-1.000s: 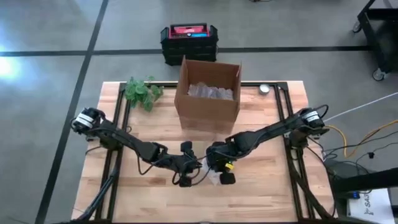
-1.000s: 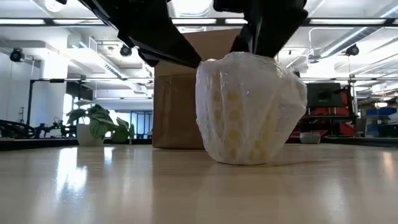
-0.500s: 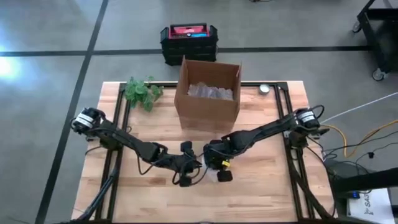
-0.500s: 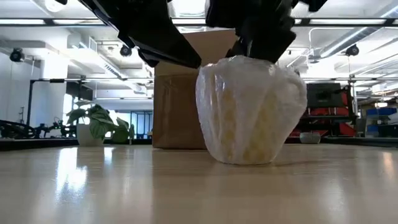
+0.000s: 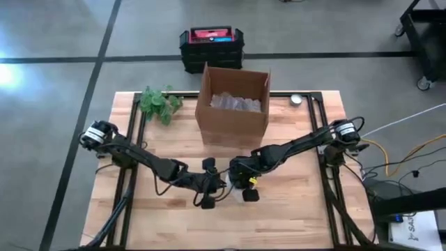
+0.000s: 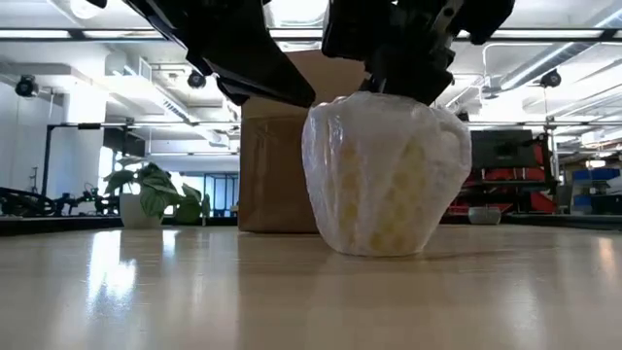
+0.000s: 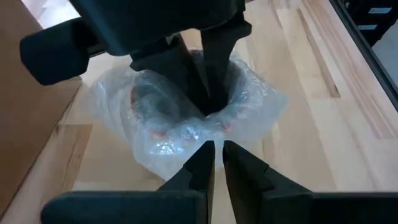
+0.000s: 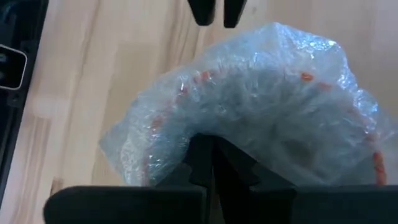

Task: Wrap mug
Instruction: Wrap the yellow cup in bubble wrap

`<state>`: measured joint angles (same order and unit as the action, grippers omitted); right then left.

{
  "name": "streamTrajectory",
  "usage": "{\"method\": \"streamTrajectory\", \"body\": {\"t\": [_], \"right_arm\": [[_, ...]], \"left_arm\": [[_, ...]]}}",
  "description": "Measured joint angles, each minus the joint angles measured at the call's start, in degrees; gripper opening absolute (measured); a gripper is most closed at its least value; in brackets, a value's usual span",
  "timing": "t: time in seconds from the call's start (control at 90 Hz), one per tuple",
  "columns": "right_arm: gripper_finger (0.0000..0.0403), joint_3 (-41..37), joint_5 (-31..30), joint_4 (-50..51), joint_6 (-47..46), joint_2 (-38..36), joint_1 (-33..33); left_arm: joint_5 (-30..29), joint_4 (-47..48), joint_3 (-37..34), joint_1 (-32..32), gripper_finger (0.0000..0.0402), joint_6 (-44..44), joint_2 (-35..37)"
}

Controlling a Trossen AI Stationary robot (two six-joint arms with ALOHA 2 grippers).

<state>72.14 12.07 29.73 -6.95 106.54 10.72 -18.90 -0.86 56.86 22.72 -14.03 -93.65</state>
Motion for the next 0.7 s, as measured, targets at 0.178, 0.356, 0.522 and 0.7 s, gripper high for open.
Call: {"method": "streamTrajectory", "body": {"t": [0.178, 0.356, 0.522, 0.7], "right_arm": [[0.0000, 0.15, -0.20, 0.27, -2.31, 0.00, 0.00], [0.0000, 3.34, -0.45, 2.65, -2.18, -1.17, 0.47], [0.0000, 7.41, -1.14, 7.66, -2.11, -2.98, 0.52], [0.0000, 9.89, -1.90, 12.84, -3.71, -4.65, 0.59]], "left_arm": [[0.00, -0.06, 0.00, -0.11, 0.0020, 0.01, -0.10], [0.25, -0.20, 0.00, -0.08, 0.0020, -0.15, -1.53], [0.42, -0.26, 0.00, -0.07, 0.0020, -0.13, -2.75], [0.42, -0.55, 0.00, -0.07, 0.0020, 0.03, -2.78]]}}
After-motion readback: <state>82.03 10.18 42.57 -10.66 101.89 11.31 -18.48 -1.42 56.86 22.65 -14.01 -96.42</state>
